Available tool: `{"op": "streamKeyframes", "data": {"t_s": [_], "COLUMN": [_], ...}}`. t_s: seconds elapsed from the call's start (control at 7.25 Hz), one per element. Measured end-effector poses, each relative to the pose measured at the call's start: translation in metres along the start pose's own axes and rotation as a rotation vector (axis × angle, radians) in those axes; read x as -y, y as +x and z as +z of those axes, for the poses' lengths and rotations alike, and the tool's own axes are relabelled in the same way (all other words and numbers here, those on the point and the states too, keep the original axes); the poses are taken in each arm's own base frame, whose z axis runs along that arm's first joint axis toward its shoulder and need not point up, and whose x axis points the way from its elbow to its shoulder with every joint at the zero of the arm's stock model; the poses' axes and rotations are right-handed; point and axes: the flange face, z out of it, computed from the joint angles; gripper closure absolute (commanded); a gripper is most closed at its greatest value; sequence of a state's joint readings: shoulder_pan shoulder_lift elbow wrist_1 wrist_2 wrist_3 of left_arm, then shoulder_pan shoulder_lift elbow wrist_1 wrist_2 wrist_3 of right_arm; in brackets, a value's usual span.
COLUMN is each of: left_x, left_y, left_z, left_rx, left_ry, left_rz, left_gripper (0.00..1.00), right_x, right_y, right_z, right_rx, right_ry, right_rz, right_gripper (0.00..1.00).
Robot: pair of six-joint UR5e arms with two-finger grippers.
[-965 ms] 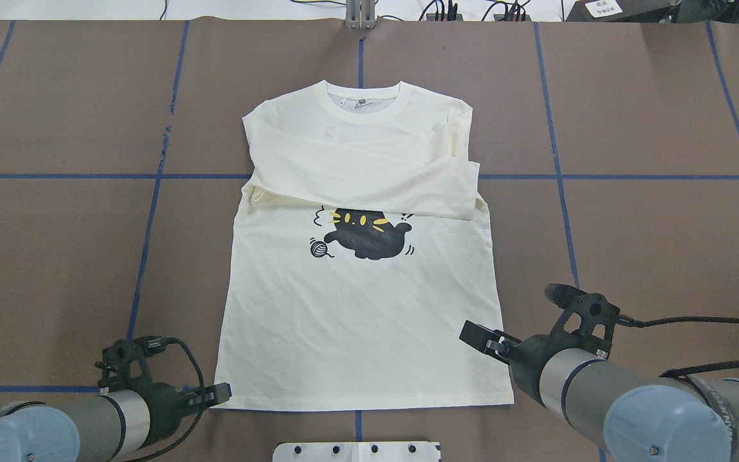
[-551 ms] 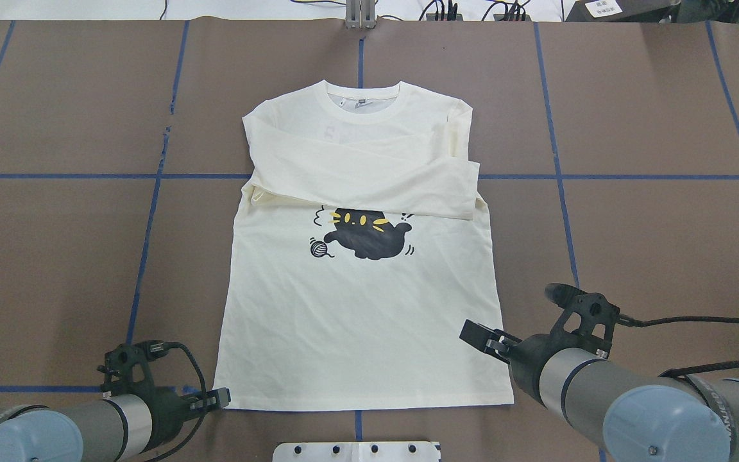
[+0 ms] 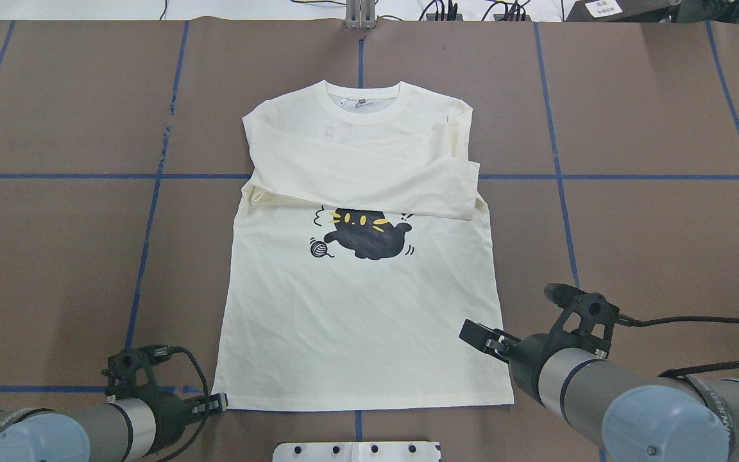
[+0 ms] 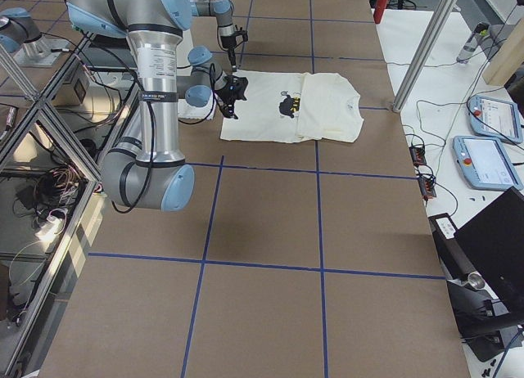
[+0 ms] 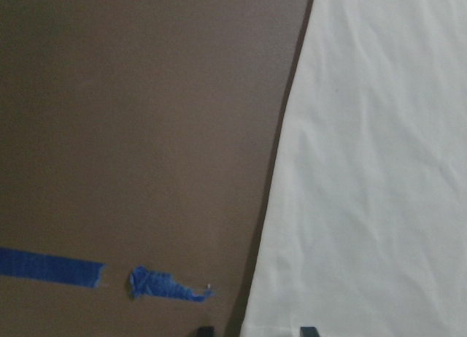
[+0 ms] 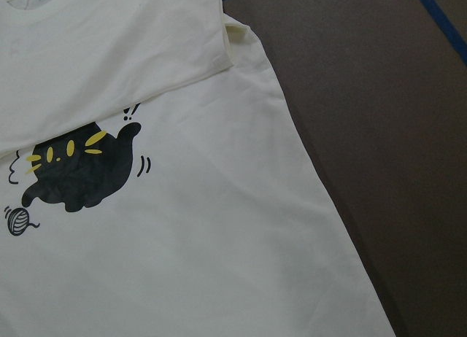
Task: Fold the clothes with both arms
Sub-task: 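Position both grippers at the near hem corners and grasp the hem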
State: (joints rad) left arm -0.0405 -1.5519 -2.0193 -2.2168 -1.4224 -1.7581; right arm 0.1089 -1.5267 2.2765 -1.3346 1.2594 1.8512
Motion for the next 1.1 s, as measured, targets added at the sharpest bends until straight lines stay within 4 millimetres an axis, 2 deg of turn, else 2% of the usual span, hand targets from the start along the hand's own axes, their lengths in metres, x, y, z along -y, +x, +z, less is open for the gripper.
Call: {"op": "streamKeyframes", "data": {"t_s": [0.14, 0.69, 0.83, 1.1], "left_x": [-0.002, -0.01, -0.01, -0.008], "left_y": [0.004, 0.004, 0.005, 0.009], "left_z": [0.0, 0.001, 0.0, -0.002], "left_rx": [-0.006, -0.007, -0.009, -0.018], "left_ry": [-0.003, -0.016, -0.016, -0.014], "left_rz": [-0.006, -0.002, -0.002, -0.004], "left_gripper": [1.0, 1.0, 1.0, 1.0], "right_x": [0.0, -0.002, -0.007, -0.027], "right_y": [0.0, 0.003, 0.009, 0.029], "right_z": [0.0, 0.005, 0.009, 0.014], "right_rx": [0.0, -0.011, -0.021, -0.022], "right_ry": [0.0, 0.002, 0.011, 0.025], "right_rz": [0.0, -0.005, -0.007, 0.026], "right_gripper": [0.0, 0.0, 0.03, 0.15]}}
